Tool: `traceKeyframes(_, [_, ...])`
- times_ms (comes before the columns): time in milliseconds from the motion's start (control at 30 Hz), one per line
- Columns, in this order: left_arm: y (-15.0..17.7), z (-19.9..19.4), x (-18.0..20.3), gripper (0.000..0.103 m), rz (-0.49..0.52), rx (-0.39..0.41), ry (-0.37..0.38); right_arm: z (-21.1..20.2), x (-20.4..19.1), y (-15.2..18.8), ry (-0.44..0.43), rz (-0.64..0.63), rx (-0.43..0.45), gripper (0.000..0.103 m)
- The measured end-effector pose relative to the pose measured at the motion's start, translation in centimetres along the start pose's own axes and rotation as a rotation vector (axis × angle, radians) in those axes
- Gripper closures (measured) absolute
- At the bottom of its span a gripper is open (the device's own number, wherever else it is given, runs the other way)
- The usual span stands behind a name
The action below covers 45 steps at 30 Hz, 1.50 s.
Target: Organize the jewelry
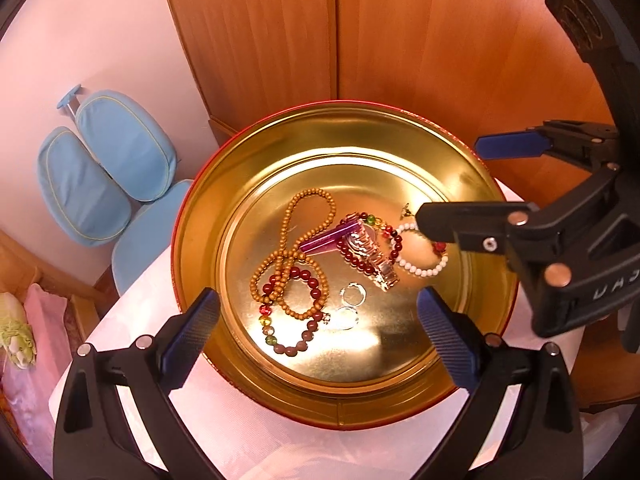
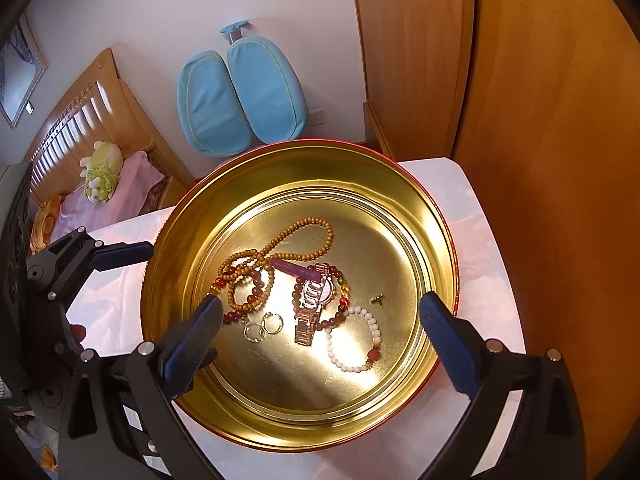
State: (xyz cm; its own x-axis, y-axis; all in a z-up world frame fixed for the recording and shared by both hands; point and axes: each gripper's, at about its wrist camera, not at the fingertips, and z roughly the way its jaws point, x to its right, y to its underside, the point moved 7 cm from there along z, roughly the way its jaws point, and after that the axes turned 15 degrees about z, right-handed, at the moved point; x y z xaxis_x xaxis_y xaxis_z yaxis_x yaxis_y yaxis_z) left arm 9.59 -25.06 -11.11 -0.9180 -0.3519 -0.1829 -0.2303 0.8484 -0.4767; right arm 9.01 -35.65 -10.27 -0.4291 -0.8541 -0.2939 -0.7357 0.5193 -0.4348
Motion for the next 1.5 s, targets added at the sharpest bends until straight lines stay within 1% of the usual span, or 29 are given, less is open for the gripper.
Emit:
traceKeyframes(300, [0.04,-0.15,-0.06,0.007,-0.021,0.000,0.019,-0.46,0.03,-0.01,-0.014,0.006,0.009,0.004])
traceKeyframes(433, [0.01,-0.13,0.00,0.007,-0.037,0.003,0.043,-0.57,0.14,-0.04,-0.016,0.010,0.013,0.004])
traceKeyframes(633, [-0.01,-0.03,0.17,0.007,-0.040,-0.001,0.047,-0.56,0.12,0.00,-0.019,0.014,0.010,0.004])
traceKeyframes(1167, [0.15,0.18,0.51,0.007,-0.015,-0.015,0.025,-0.93,0.15,-0.28,-0.031,0.025,0.027,0.004])
traceKeyframes(1500, [0.24,0.24,0.53,0.007,-0.016,-0.019,0.034,-0.77,0.31,-0.16,-0.033,0.024,0.021,0.004])
